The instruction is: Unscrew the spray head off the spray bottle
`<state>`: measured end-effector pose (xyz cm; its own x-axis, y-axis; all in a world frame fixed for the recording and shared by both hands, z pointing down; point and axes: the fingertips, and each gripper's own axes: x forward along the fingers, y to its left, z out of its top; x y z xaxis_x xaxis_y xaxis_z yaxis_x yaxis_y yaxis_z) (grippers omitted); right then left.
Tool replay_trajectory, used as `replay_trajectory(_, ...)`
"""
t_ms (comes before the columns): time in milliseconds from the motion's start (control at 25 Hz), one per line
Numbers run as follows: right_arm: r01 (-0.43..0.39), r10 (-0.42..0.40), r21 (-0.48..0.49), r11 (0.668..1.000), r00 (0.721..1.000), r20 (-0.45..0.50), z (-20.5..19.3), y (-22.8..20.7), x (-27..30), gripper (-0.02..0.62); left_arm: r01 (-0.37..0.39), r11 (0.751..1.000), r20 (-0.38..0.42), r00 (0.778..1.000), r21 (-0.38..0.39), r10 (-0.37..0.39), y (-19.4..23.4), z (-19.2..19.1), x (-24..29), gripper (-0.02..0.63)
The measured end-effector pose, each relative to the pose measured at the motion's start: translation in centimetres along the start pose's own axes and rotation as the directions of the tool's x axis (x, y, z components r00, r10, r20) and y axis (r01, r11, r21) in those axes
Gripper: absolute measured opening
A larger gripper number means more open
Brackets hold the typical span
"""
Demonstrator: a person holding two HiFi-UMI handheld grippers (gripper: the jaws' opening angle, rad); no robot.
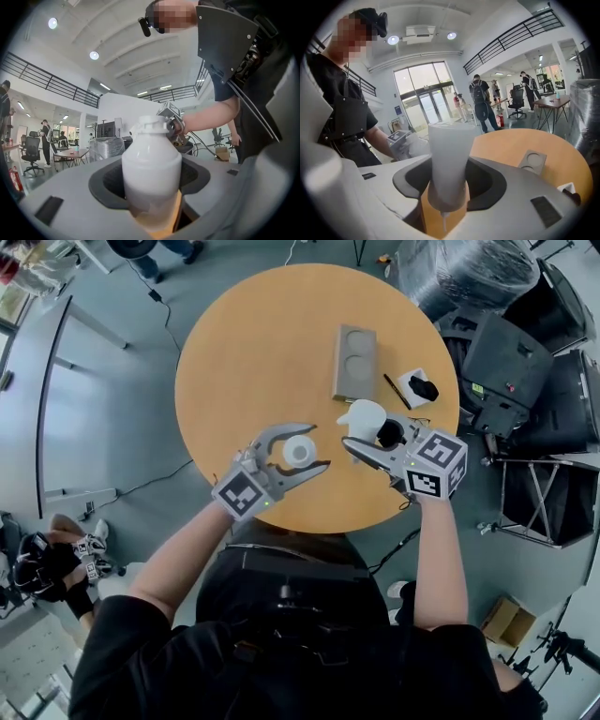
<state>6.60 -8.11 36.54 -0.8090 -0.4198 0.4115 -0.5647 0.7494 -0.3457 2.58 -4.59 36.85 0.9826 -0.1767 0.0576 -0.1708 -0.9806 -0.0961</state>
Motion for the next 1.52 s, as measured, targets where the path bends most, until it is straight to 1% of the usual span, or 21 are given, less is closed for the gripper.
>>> replay_trajectory(120,0.011,-0.01,0.032,0.999,0.999,-0.035,-2.1,-2.0,1.3,0.224,-0.016,1.0,-0.018,1.0,-0.026,0.015,1.3,-2.0,0.6,0.301)
replay_trajectory(240,0.036,-0.031,0.061,0.997,0.996,-0.089,-4.6,-4.2,2.6,0.224,-0.015,1.0,-0.046,0.999,-0.015,0.015,2.3,-4.1,1.4,0.302)
replay_trajectory(320,0.041,-0.03,0.092,0.995,0.993,-0.113,-6.3,-5.4,3.5,0.224,-0.009,1.0,-0.063,0.998,-0.017,0.008,2.8,-5.6,2.0,0.302)
replay_trajectory(600,0.048,-0.02,0.192,0.98,0.989,-0.149,-12.2,-10.3,6.7,0.224,-0.021,0.997,-0.079,0.997,-0.079,0.015,5.1,-11.9,4.2,0.302)
replay_trajectory(720,0.054,-0.017,0.217,0.975,0.985,-0.171,-15.1,-12.6,8.1,0.224,-0.028,0.996,-0.08,0.997,-0.079,0.022,6.1,-15.1,5.3,0.302)
replay_trajectory(840,0.053,-0.005,0.242,0.969,0.981,-0.193,-17.6,-13.9,9.1,0.224,-0.034,0.996,-0.096,0.995,-0.084,0.025,6.7,-17.6,6.0,0.302)
replay_trajectory(960,0.05,0.005,0.265,0.963,0.979,-0.205,-20.1,-15.1,10.4,0.224,-0.03,0.996,-0.091,0.996,-0.079,0.023,7.0,-20.2,6.9,0.302)
replay_trajectory(1200,0.028,0.05,0.323,0.946,0.971,-0.232,-26.2,-16.4,13.5,0.224,-0.042,0.994,-0.12,0.992,-0.102,0.029,6.8,-26.6,8.3,0.302)
replay_trajectory(1360,-0.007,0.105,0.359,0.933,0.962,-0.253,-28.9,-17.0,15.1,0.224,-0.047,0.994,-0.136,0.99,-0.101,0.033,7.0,-30.1,9.4,0.302)
replay_trajectory(1520,-0.034,0.149,0.4,0.916,0.954,-0.262,-31.0,-17.6,15.8,0.224,-0.05,0.992,-0.135,0.99,-0.112,0.035,7.0,-32.4,10.3,0.302)
